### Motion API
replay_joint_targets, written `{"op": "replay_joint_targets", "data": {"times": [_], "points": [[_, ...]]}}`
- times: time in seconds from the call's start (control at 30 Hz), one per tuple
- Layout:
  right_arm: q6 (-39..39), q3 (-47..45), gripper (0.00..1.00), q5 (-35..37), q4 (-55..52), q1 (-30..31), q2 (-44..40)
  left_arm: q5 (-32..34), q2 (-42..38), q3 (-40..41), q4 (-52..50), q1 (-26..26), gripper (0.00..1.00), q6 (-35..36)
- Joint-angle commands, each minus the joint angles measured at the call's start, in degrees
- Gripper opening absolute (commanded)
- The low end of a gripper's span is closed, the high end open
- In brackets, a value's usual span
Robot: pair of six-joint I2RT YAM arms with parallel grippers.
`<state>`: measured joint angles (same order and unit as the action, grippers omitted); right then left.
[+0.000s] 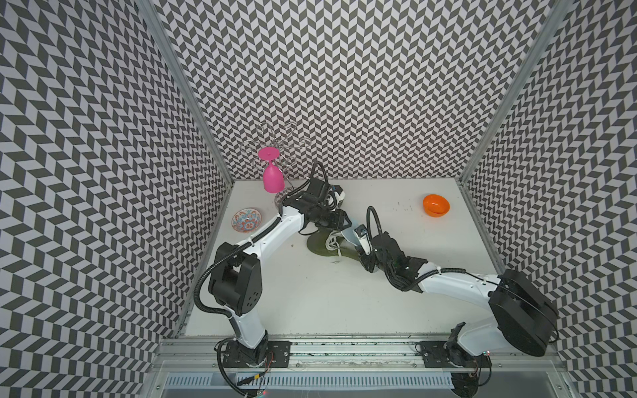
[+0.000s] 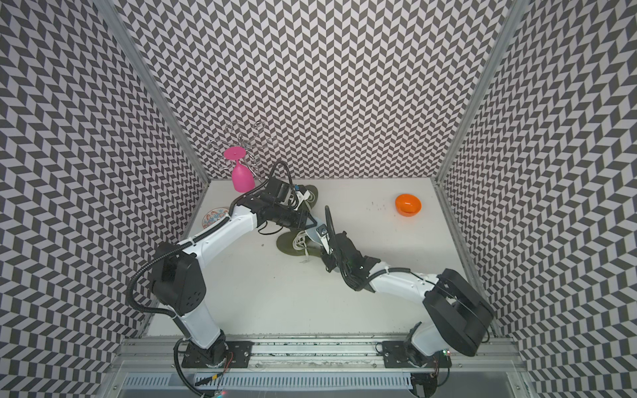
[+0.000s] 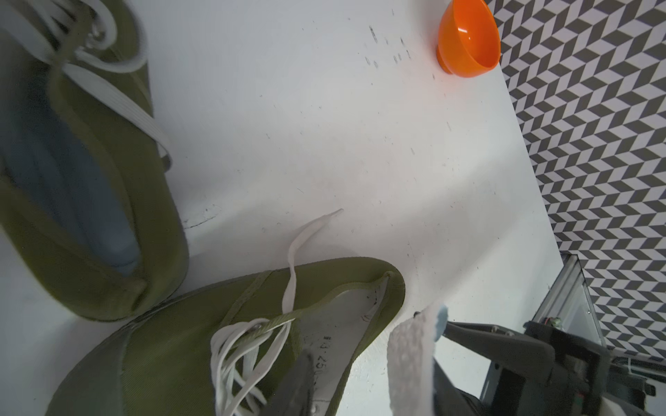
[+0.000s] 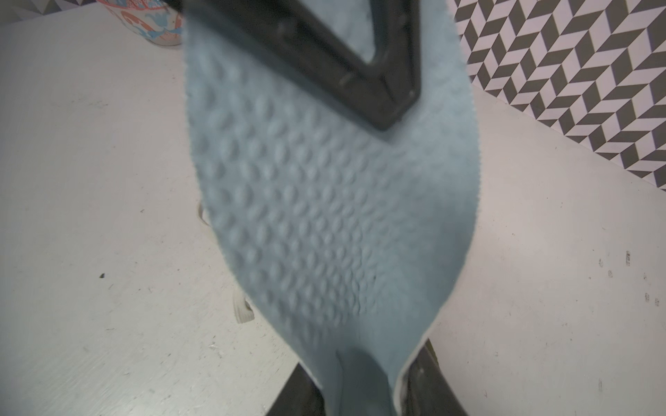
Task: Insert the insole into the shoe
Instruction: Pick up the insole from the center of the board.
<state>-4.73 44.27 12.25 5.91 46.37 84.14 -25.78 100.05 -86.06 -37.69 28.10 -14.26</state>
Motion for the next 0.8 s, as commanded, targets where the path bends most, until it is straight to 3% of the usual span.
{"op": "replay_joint_targets", "data": {"times": [0.0,0.23,0.43,0.57,0.63,0.77], "points": [[0.60,3.70,0.34,-0.53,-8.04,0.21,-0.25,3.27,-3.41,-1.66,0.71,-0.22,0.51,1.37],[1.55,7.95,0.28,-0.86,-16.72,-0.37,0.86,3.43,-8.45,-0.70,2.61,-2.34,0.54,0.50],[3.59,12.74,0.24,-2.22,-24.33,-2.10,0.00,10.28,-14.39,10.46,8.85,-3.98,0.54,0.70],[4.97,15.66,0.22,-2.85,-31.54,-5.41,-1.41,20.58,-15.24,17.02,10.01,1.60,0.58,2.67],[5.40,16.36,0.22,-3.67,-34.00,-7.36,-1.53,28.76,-14.77,17.09,9.98,6.43,0.60,2.98],[7.93,17.10,0.19,-5.82,-35.81,-12.16,-1.33,35.39,-9.58,13.68,7.12,10.57,0.60,0.96]]}}
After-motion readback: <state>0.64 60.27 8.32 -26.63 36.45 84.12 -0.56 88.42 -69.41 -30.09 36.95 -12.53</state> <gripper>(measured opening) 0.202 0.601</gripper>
